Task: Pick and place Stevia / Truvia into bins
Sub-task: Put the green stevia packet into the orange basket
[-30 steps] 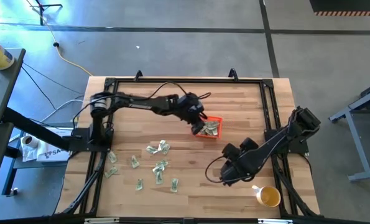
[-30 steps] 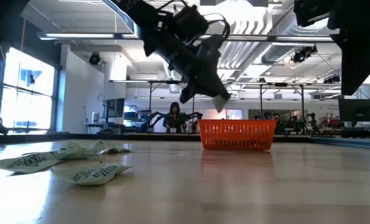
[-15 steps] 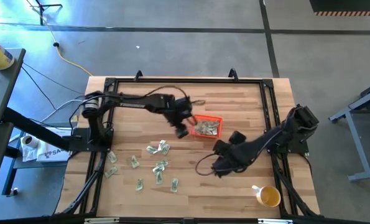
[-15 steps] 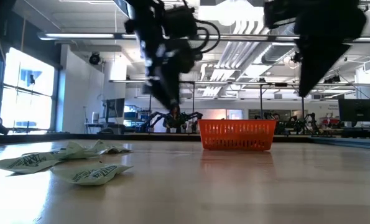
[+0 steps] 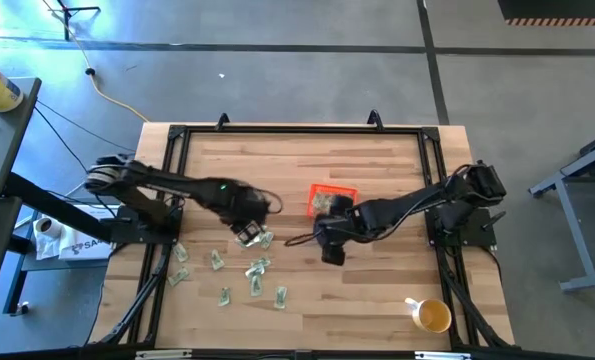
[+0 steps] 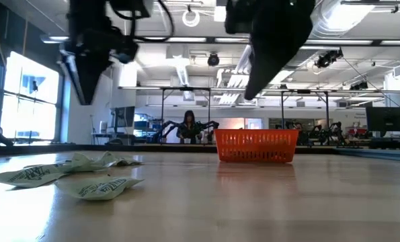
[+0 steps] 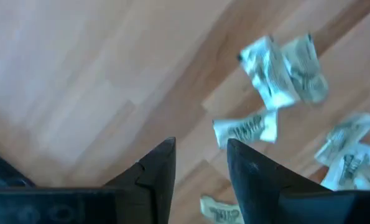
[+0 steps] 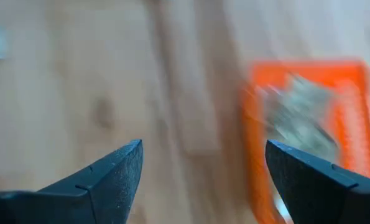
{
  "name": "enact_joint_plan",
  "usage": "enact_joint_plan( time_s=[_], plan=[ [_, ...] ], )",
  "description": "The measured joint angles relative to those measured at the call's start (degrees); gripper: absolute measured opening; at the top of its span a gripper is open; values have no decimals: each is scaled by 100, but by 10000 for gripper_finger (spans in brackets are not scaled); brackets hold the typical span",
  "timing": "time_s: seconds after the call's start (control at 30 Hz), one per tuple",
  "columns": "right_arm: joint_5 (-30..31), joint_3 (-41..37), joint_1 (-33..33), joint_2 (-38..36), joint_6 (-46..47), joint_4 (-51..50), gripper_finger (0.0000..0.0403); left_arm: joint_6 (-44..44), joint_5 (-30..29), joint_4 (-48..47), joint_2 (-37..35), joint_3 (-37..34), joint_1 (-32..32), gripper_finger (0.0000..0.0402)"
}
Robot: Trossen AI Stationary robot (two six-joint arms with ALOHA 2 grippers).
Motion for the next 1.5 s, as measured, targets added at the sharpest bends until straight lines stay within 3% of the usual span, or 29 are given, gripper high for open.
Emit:
enact_joint_plan(
  time_s=[0.17,0.37,0.53,0.7,0.8,0.93,1.2,1.5],
  plan=[
    [-657,7,8,357,-1215,1354,327,-1052,3,11,-643,-612,-588,179],
    [-868,4,-202,968,-862,2437,327,-2228,-6,322,-1364,-1277,-1207,178],
    [-755,4,-255,1093,-560,2469,327,-2753,-21,1153,-1790,-1895,-1552,179],
    [-378,410,-174,902,255,1427,327,-2619,-174,2181,-1847,-2348,-1572,179],
    [82,804,-42,827,229,768,327,-2068,-598,2822,-1781,-2446,-1504,179],
    [160,1155,83,827,90,187,327,-1306,-697,3224,-1572,-2469,-1105,179],
    [246,1174,385,829,381,-1044,327,-452,349,3924,-1105,-2470,-365,179],
    [374,1134,558,829,542,-962,327,-46,496,4151,-765,-2467,-567,179]
  ],
)
